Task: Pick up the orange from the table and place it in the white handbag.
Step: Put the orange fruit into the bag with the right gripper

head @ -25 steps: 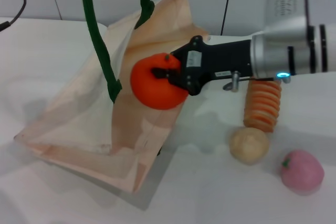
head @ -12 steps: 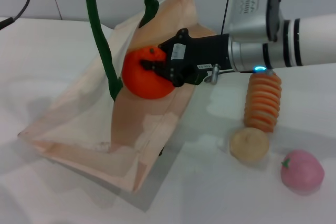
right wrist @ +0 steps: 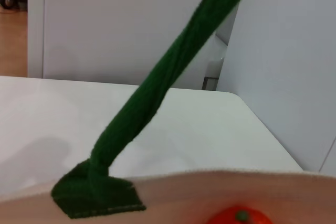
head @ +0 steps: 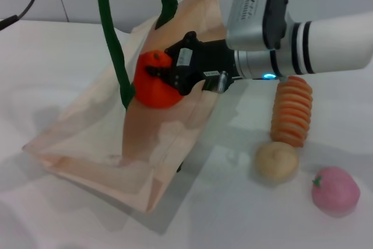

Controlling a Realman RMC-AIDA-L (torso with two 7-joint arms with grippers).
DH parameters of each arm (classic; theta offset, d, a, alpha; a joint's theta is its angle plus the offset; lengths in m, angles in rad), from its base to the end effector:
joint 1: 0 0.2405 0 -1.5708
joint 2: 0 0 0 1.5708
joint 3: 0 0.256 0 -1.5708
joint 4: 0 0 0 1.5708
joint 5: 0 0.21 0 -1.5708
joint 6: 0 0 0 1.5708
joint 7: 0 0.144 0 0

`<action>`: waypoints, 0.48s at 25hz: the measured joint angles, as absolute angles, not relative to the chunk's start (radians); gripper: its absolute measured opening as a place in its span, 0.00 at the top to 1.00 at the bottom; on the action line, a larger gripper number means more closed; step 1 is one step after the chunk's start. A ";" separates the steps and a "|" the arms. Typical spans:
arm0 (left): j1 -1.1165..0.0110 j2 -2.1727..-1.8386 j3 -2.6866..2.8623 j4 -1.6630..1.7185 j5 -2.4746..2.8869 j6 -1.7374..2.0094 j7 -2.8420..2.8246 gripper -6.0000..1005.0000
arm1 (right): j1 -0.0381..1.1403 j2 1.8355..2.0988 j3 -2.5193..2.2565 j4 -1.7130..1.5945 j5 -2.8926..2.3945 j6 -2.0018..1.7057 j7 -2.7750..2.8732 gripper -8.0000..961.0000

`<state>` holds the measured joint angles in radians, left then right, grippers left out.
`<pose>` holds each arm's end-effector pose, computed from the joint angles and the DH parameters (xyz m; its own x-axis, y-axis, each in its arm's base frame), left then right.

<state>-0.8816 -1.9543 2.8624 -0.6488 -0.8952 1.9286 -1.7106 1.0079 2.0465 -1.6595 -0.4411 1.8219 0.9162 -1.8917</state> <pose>-0.1977 0.3864 0.1310 0.3518 0.2762 0.8944 0.5606 -0.8273 0.0350 0.0928 0.4138 -0.1045 0.9580 0.0773 -0.2763 0.0066 -0.9687 -0.2480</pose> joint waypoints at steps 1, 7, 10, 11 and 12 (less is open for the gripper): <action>-0.882 -1.954 2.862 -0.643 -0.895 1.926 -1.711 0.88 | 1.011 2.047 -1.673 -0.442 1.830 0.908 -1.892 0.93; -0.882 -1.945 2.862 -0.613 -0.894 1.923 -1.709 0.88 | 1.032 2.049 -1.737 -0.446 1.891 0.856 -1.891 0.93; -0.884 -1.944 2.862 -0.611 -0.894 1.923 -1.708 0.88 | 1.035 2.050 -1.750 -0.447 1.900 0.838 -1.891 0.94; -0.884 -1.944 2.862 -0.611 -0.894 1.923 -1.708 0.88 | 1.036 2.051 -1.751 -0.448 1.902 0.833 -1.891 0.94; -0.884 -1.944 2.862 -0.611 -0.894 1.923 -1.708 0.88 | 1.037 2.051 -1.751 -0.448 1.905 0.827 -1.891 0.94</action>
